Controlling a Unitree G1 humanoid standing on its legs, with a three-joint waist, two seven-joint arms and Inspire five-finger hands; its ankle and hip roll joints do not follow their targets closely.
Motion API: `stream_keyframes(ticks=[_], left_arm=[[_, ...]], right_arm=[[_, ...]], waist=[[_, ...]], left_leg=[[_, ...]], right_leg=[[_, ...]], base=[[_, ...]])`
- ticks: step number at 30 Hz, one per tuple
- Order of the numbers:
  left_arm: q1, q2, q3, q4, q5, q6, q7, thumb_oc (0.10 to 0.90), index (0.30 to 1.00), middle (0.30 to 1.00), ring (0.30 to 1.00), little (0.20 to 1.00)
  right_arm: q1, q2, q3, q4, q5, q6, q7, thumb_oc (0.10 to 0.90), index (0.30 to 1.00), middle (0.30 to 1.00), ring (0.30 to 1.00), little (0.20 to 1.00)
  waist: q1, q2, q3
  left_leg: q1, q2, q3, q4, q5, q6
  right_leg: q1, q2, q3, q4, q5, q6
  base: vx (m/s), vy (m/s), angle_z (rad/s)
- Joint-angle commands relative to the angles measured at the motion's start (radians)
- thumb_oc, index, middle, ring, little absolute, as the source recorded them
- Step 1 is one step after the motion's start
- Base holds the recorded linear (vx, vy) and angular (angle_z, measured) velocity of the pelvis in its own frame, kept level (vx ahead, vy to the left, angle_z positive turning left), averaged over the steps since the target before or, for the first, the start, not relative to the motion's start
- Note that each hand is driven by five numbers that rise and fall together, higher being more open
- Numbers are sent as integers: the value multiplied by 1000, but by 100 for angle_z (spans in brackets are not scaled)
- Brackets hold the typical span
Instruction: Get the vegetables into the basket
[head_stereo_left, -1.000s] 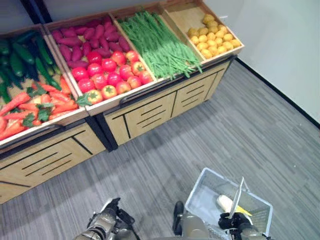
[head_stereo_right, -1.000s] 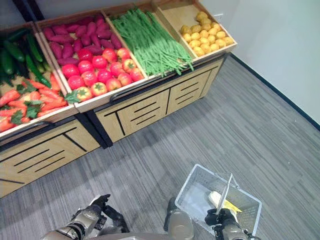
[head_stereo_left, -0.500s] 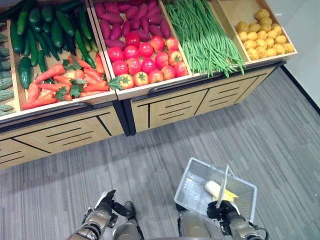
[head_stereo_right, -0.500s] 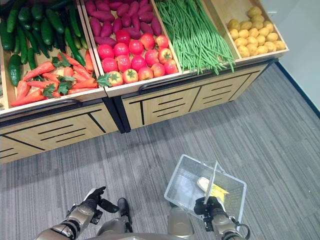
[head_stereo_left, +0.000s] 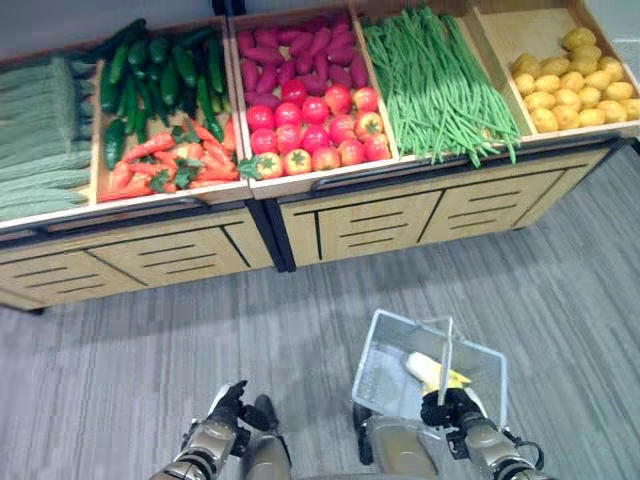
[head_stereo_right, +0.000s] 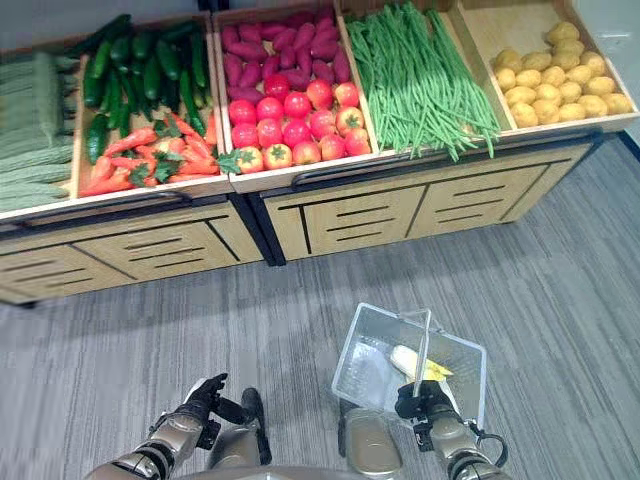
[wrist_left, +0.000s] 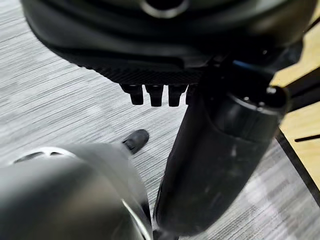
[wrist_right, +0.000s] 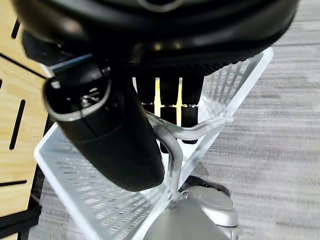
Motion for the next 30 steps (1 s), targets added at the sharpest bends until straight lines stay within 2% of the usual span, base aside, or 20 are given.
stream_keyframes(ticks=[1,5,8,11,12,16,22,23,28,30], left_arm=[[-21,1,10,-16,-5,-9,-1,900,1000,1000,1000,1000],[-20,1,-4,-35,14,-3,-3,900,1000,1000,1000,1000],[-14,16,-4,-104,4,-10,-5,900,1000,1000,1000,1000],[-7,49,7,-213,-12,-21,9,900,1000,1000,1000,1000],[7,73,16,-308,-25,-29,6,900,1000,1000,1000,1000],[42,119,65,-505,-58,-44,4,900,1000,1000,1000,1000],[68,123,111,-650,-105,-78,28,900,1000,1000,1000,1000],[79,122,148,-730,-135,-117,79,900,1000,1000,1000,1000],[63,140,205,-830,-152,-160,144,900,1000,1000,1000,1000],[-57,212,244,-802,-93,-157,227,900,1000,1000,1000,1000]], right_arm=[[97,-39,32,47,-37,37,16,400,300,300,300,300],[102,-31,31,52,-43,39,9,400,300,300,300,300],[109,-15,21,51,-35,42,6,400,300,300,300,300],[108,-7,42,22,-66,38,6,400,300,300,300,300],[112,-5,37,-2,-65,37,5,400,300,300,300,300],[134,-1,12,-10,-76,39,19,400,300,300,300,300],[143,5,-6,-11,-74,28,17,400,300,300,300,300],[150,17,-6,-25,-65,9,8,400,300,300,300,300],[163,16,-6,-26,-65,-11,7,400,300,300,300,300],[159,-7,9,-23,-80,-22,6,400,300,300,300,300]], waist=[[-62,-24,-21],[-72,1,-45],[-66,2,-53],[-52,-8,-45],[-48,-15,-39],[-45,-25,-43],[-43,-32,-52],[-40,-42,-55],[-41,-54,-63],[-54,-59,-75]], left_leg=[[97,2,61,22,-200,-15],[120,-15,65,-47,-197,-10],[141,-28,74,-77,-201,-6],[142,-37,75,-74,-211,0],[139,-42,74,-70,-217,4],[165,-61,85,-108,-221,12],[188,-69,88,-122,-226,15],[192,-69,87,-125,-228,14],[204,-68,88,-132,-229,11],[205,-61,99,-139,-226,4]], right_leg=[[89,-19,61,-172,115,141],[81,-20,49,-181,123,155],[90,-39,51,-211,137,169],[92,-49,63,-228,152,179],[89,-54,71,-232,161,185],[84,-67,85,-246,179,203],[94,-72,89,-257,182,210],[99,-73,90,-258,181,212],[108,-68,89,-264,180,214],[105,-61,91,-272,184,215]], base=[[-38,-18,74],[4,56,49],[18,135,5],[-18,82,-20],[-35,86,-32],[-13,98,-15],[12,28,-1],[40,-6,0],[41,-2,0],[51,-4,-1]])
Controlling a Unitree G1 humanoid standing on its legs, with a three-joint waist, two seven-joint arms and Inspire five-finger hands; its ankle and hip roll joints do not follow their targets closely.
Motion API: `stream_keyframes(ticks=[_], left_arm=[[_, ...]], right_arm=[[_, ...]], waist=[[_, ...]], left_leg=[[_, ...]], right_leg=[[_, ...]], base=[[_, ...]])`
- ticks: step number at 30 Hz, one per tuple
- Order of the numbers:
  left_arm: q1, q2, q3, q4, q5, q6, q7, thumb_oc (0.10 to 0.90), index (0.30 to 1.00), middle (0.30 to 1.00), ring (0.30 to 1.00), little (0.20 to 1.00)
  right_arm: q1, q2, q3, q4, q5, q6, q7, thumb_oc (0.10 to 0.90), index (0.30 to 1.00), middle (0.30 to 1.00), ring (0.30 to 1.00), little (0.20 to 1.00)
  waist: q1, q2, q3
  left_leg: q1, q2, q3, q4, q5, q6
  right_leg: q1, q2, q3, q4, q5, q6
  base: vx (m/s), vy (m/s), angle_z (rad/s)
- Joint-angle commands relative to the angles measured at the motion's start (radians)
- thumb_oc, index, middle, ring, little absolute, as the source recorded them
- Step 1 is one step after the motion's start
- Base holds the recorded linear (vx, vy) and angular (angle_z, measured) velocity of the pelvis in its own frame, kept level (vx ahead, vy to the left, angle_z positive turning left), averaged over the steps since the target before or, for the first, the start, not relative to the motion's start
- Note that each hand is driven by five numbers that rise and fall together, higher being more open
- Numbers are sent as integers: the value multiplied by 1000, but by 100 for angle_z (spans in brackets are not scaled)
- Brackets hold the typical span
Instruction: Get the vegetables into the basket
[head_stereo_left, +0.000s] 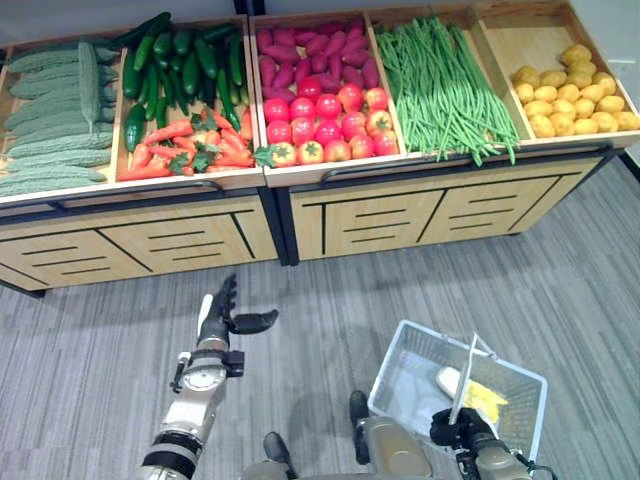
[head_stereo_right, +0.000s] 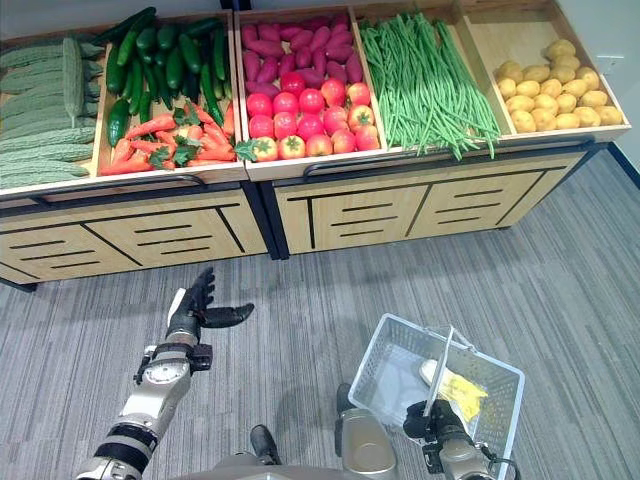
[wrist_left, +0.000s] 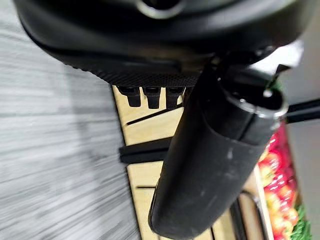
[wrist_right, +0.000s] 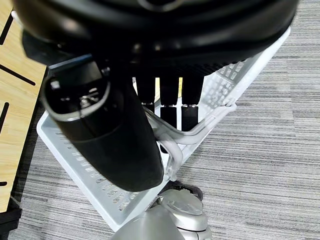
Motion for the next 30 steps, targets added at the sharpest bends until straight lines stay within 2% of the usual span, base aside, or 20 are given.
stream_keyframes(ticks=[1,4,6,8,9,11,12,19,23,24,25,26,27,28,30], left_arm=[[-161,116,63,-17,62,-105,117,900,1000,1000,1000,1000],[-318,233,41,120,139,-71,180,900,1000,1000,1000,1000],[-466,349,-23,249,197,-54,210,900,1000,1000,1000,1000],[-685,505,-167,393,307,-11,239,900,1000,1000,1000,1000],[-763,553,-235,456,353,1,239,900,1000,1000,1000,1000],[-823,586,-290,518,391,17,234,900,1000,1000,1000,1000],[-949,631,-400,632,455,45,224,900,1000,1000,1000,1000],[-1157,715,-563,773,527,81,221,900,1000,1000,1000,1000],[-1231,751,-618,812,537,91,216,900,1000,1000,1000,1000],[-1241,759,-632,818,543,93,214,900,1000,1000,1000,1000],[-1286,771,-661,834,552,96,216,900,1000,1000,1000,1000],[-1289,769,-665,835,552,95,215,900,1000,1000,1000,1000],[-1304,777,-679,839,556,97,216,900,1000,1000,1000,1000],[-1317,781,-687,841,558,102,220,900,1000,1000,1000,1000],[-1329,787,-698,847,559,101,220,900,1000,1000,1000,1000]], right_arm=[[59,-10,62,21,-72,-18,4,400,300,300,300,300],[56,-43,83,14,-82,-25,7,400,300,300,300,300],[51,-68,101,2,-81,-31,2,400,300,300,300,300],[43,-86,125,-3,-76,-44,-13,400,300,300,300,300],[41,-89,135,0,-72,-49,-17,400,300,300,300,300],[42,-92,143,-1,-70,-55,-19,400,300,300,300,300],[26,-102,158,5,-60,-63,-22,400,300,300,300,300],[0,-99,189,22,-31,-70,-20,400,300,300,300,300],[-17,-97,199,30,-17,-68,-17,400,300,300,300,300],[-19,-97,202,34,-15,-66,-16,400,300,300,300,300],[-24,-96,212,39,-11,-66,-13,400,300,300,300,300],[-24,-94,210,40,-10,-65,-13,400,300,300,300,300],[-31,-94,214,44,-11,-63,-14,400,300,300,300,300],[-36,-97,217,48,-10,-60,-14,400,300,300,300,300],[-41,-92,223,53,-10,-60,-14,400,300,300,300,300]], waist=[[-7,-69,-29],[-33,-65,-28],[-56,-56,-24],[-80,-38,-15],[-88,-27,-13],[-95,-19,-12],[-111,-5,-6],[-120,11,-2],[-121,14,5],[-118,22,0],[-117,19,8],[-114,24,2],[-115,20,10],[-111,28,5],[-109,27,6]], left_leg=[[16,32,-2,-45,56,-65],[11,38,11,-48,60,-74],[-13,44,18,-50,72,-82],[-66,50,32,-54,93,-92],[-81,52,39,-55,98,-95],[-95,53,43,-55,102,-98],[-126,54,51,-55,112,-103],[-190,57,56,-55,120,-110],[-227,56,53,-55,122,-110],[-223,53,40,-55,93,-118],[-248,58,55,-55,126,-114],[-240,55,42,-55,97,-122],[-255,59,55,-55,127,-114],[-248,54,39,-55,96,-122],[-252,54,41,-55,95,-122]], right_leg=[[140,-56,92,-191,70,108],[127,-47,100,-193,69,110],[95,-40,105,-192,76,112],[25,-28,124,-190,104,116],[5,-26,131,-193,114,117],[-13,-24,136,-194,119,118],[-47,-24,141,-200,137,123],[-117,-13,169,-214,172,128],[-154,-8,184,-224,191,131],[-147,-10,188,-231,173,139],[-172,-7,188,-233,200,132],[-160,-10,189,-239,180,140],[-176,-6,188,-235,201,133],[-166,-9,193,-246,183,142],[-170,-7,195,-247,187,142]], base=[[0,0,0],[14,16,-6],[-40,-3,-21],[-65,0,-22],[-15,18,-9],[7,14,-31],[-12,11,-33],[3,11,-14],[17,27,-16],[9,6,-20],[101,46,-20],[-75,-65,-18],[99,69,-7],[0,0,0],[71,35,0]])
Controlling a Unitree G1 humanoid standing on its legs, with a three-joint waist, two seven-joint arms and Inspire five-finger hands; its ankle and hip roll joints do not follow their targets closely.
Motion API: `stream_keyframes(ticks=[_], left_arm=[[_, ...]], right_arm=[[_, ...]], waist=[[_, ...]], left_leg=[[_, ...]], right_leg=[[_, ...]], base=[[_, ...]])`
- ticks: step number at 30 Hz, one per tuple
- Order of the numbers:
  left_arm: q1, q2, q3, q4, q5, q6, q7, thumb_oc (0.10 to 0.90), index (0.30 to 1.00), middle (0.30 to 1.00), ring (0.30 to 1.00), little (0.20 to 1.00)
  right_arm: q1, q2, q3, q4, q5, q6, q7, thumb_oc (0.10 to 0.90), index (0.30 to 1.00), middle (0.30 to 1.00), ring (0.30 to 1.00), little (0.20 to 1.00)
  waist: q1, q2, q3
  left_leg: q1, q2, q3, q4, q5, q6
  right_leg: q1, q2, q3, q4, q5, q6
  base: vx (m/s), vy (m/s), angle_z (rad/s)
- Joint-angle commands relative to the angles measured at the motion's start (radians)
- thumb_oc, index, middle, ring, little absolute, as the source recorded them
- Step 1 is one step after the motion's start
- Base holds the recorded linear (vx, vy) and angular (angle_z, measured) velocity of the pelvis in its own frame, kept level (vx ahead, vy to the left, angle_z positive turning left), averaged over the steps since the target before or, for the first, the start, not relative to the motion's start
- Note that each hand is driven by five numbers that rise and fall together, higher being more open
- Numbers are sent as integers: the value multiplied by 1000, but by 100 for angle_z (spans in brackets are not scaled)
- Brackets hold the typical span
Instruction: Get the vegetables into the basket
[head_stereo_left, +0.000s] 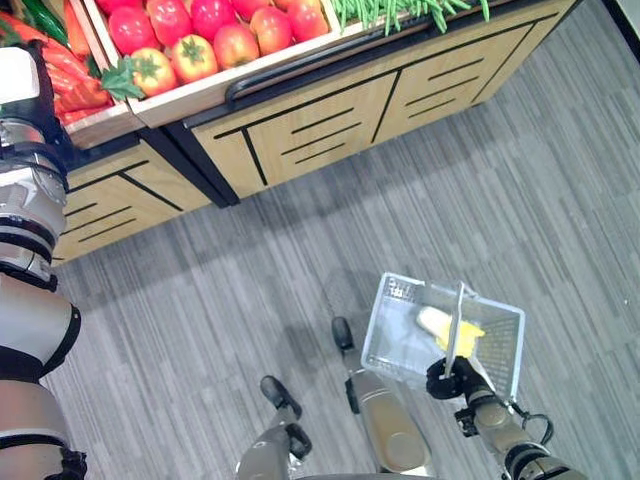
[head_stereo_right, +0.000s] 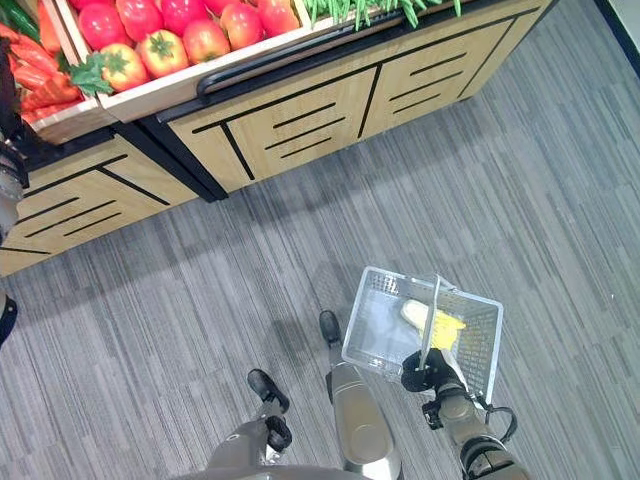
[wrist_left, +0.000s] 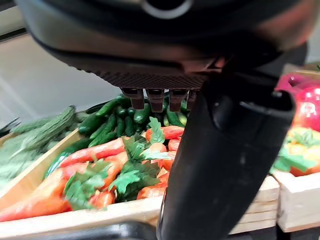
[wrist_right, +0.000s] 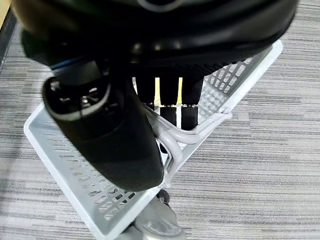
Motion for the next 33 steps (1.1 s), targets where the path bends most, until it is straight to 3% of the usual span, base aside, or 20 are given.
stream_keyframes(ticks=[1,13,33], left_arm=[[-181,140,-18,31,38,36,69,900,1000,1000,1000,1000],[-268,190,-90,53,28,31,68,900,1000,1000,1000,1000],[-193,133,33,84,-98,28,56,900,1000,1000,1000,1000]], right_arm=[[101,-14,91,77,-14,24,16,400,300,300,300,300],[71,-17,130,63,-11,18,30,400,300,300,300,300],[47,-13,139,35,20,26,21,400,300,300,300,300]], waist=[[6,-10,-71],[18,-7,-83],[17,-31,-39]], left_leg=[[-27,69,-63,-1,69,-93],[-56,75,-58,-1,70,-99],[-159,71,-94,-1,78,-93]], right_leg=[[74,-45,72,-90,64,158],[37,-38,79,-101,84,163],[-40,-27,63,-116,112,161]], base=[[23,-4,-7],[22,5,-12],[-3,0,-2]])
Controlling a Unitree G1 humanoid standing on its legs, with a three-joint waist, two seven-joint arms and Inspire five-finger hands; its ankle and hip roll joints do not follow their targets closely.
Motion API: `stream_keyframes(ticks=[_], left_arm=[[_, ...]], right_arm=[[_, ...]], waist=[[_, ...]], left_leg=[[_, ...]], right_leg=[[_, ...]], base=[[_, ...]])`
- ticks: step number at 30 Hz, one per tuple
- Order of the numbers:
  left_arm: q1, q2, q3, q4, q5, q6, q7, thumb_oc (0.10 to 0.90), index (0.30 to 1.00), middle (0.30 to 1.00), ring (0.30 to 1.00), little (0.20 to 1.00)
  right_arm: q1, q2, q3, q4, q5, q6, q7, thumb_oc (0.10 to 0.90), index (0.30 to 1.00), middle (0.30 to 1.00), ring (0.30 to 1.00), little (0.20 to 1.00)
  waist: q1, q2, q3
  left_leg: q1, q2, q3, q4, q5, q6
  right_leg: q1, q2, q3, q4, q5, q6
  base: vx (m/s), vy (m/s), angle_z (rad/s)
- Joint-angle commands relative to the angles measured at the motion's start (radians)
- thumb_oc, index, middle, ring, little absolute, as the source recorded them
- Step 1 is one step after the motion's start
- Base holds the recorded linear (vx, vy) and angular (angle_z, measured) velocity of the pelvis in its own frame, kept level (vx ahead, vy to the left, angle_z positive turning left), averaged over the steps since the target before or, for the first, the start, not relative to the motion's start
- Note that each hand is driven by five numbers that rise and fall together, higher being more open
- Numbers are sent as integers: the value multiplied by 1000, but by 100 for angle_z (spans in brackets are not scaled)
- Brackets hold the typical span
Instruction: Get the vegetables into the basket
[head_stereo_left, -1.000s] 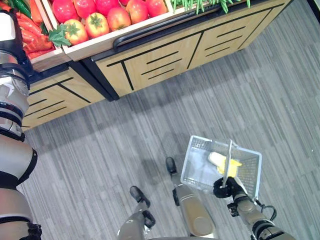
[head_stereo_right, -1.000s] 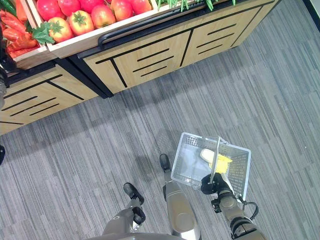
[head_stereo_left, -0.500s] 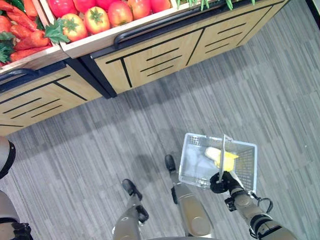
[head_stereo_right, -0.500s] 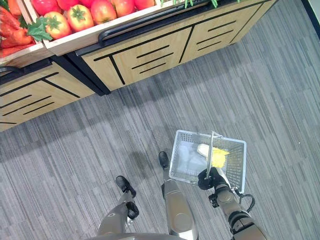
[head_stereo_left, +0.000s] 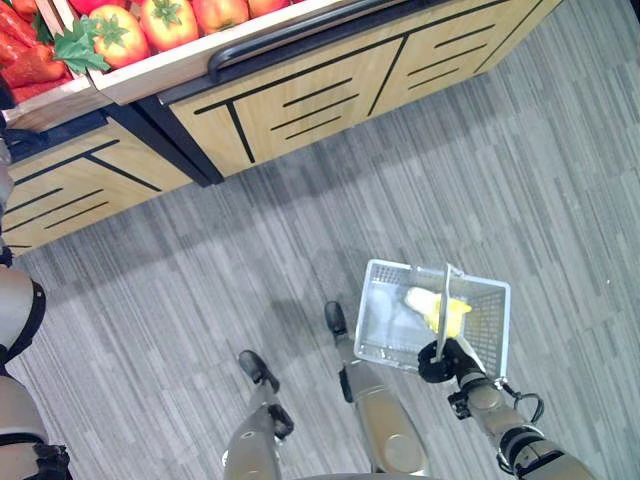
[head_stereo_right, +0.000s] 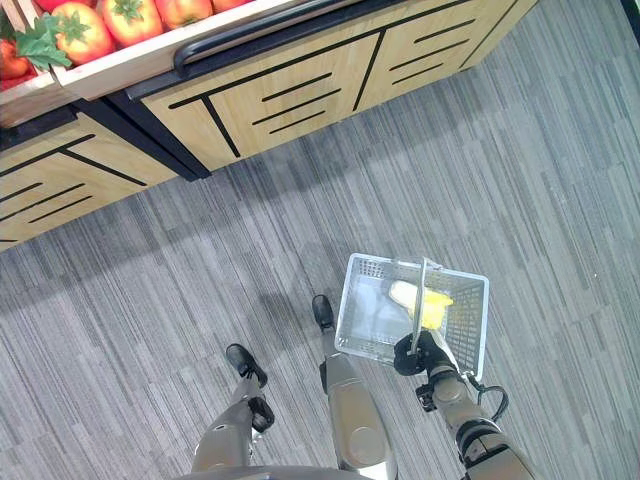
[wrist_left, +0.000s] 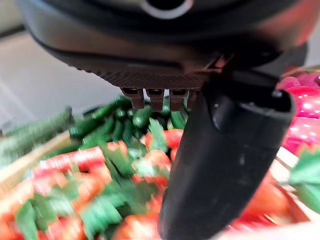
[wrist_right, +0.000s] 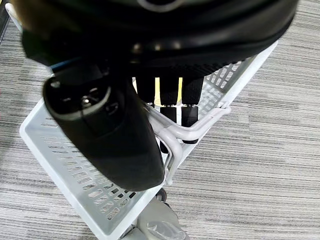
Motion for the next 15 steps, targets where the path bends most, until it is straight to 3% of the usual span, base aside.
stream_keyframes(ticks=[1,7,8,10,15], left_arm=[[-67,78,40,49,-52,23,53,900,1000,1000,1000,1000],[-35,74,104,81,-122,21,29,900,1000,1000,1000,1000],[-34,74,105,81,-122,21,29,669,676,676,676,676],[-24,73,117,86,-130,21,23,400,300,300,300,300],[-6,68,126,78,-128,19,20,400,300,300,300,300]], right_arm=[[102,2,64,66,7,28,16,400,300,300,300,300],[98,4,67,56,15,33,21,400,300,300,300,300],[99,4,67,56,15,33,21,400,300,300,300,300],[101,3,69,51,11,35,23,400,300,300,300,300],[103,-3,68,52,9,36,25,400,300,300,300,300]], waist=[[-7,19,-46],[-8,17,-42],[-8,18,-43],[-7,17,-44],[-7,17,-44]], left_leg=[[-33,29,-78,-3,-10,-81],[-50,28,-79,-3,-10,-81],[-50,28,-79,-3,-10,-81],[-54,27,-82,-3,-11,-80],[-56,27,-88,-3,-11,-79]], right_leg=[[34,-22,17,-109,101,159],[16,-23,16,-115,106,156],[16,-23,16,-115,106,156],[13,-22,13,-118,106,154],[12,-21,8,-120,107,151]], base=[[0,0,0],[0,0,0],[-1,5,-3],[0,0,-2],[0,0,0]])
